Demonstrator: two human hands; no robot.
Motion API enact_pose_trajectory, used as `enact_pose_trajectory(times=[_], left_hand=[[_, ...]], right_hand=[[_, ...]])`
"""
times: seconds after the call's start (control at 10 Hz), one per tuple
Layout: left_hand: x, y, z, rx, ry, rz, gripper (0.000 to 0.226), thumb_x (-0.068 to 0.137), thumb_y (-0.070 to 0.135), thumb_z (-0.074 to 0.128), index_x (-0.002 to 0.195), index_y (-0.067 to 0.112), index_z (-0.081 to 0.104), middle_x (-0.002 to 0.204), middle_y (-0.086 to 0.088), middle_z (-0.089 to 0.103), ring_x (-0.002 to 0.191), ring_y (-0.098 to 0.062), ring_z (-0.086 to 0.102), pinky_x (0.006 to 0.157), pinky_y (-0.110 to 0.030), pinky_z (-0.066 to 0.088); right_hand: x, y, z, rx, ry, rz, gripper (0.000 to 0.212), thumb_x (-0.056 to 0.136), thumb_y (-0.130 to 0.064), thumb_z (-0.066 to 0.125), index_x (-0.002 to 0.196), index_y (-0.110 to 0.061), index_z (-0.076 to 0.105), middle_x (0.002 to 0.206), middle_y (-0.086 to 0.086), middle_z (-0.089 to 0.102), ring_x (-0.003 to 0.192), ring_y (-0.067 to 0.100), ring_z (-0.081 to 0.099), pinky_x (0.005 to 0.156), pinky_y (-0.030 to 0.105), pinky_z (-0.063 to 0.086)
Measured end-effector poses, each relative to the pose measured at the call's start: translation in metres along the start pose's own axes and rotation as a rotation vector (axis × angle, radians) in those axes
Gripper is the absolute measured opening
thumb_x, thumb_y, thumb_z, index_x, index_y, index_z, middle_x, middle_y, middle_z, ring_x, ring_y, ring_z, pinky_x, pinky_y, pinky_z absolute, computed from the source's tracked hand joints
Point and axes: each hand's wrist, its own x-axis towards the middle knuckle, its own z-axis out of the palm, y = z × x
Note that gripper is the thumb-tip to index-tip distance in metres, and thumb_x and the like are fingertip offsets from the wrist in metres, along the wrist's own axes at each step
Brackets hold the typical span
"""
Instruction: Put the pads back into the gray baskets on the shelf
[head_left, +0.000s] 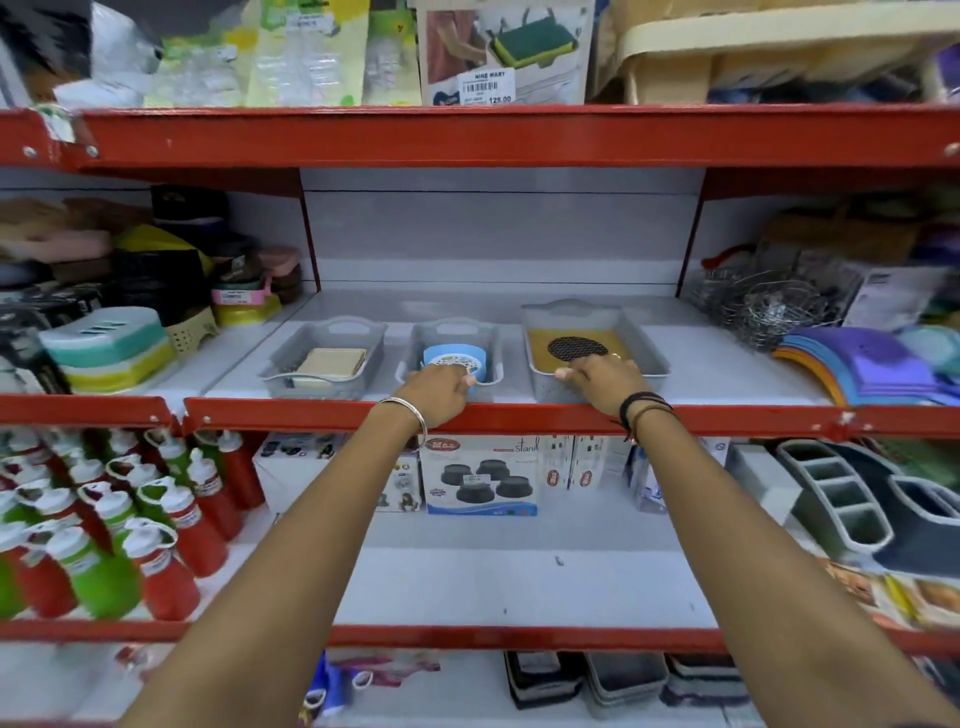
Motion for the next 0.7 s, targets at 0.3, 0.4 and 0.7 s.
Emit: enact_pose_trajectory(times=[0.3,0.4,0.7], left_hand=[[-0.002,0.004,-0.006,0.019,-0.034,0.007,0.042,0.1,0.027,0.026,0.121,0.002,0.052,0.134,-0.021,0.053,0.124,-0.036,0.047,0.105,-0.045,0.037],[-0.004,0.001,-0.011,0.0,-0.077,-0.002,0.044,0.099,0.029,0.027,0.124,0.002,0.052,0.133,-0.022,0.054,0.121,-0.036,0.049,0.104,-0.043,0.04],[-0.014,0.012,-0.087,0.113,0.505,0.342,0.044,0.091,0.035,0.028,0.108,0.007,0.057,0.109,-0.016,0.065,0.103,-0.033,0.058,0.09,-0.042,0.041]], right_hand=[[-0.021,-0.006,-0.002,0.036,-0.029,0.04,0.048,0.096,-0.045,0.033,0.092,-0.008,0.063,0.104,0.014,0.069,0.102,0.031,0.06,0.097,0.043,0.036],[-0.024,-0.009,-0.008,0.087,-0.059,0.056,0.042,0.095,-0.045,0.038,0.093,-0.012,0.064,0.107,0.012,0.068,0.105,0.03,0.06,0.097,0.042,0.038],[-0.024,-0.078,-0.091,0.266,0.647,-0.31,0.026,0.093,-0.023,0.048,0.105,-0.008,0.065,0.106,0.012,0.07,0.101,0.032,0.062,0.093,0.043,0.041]])
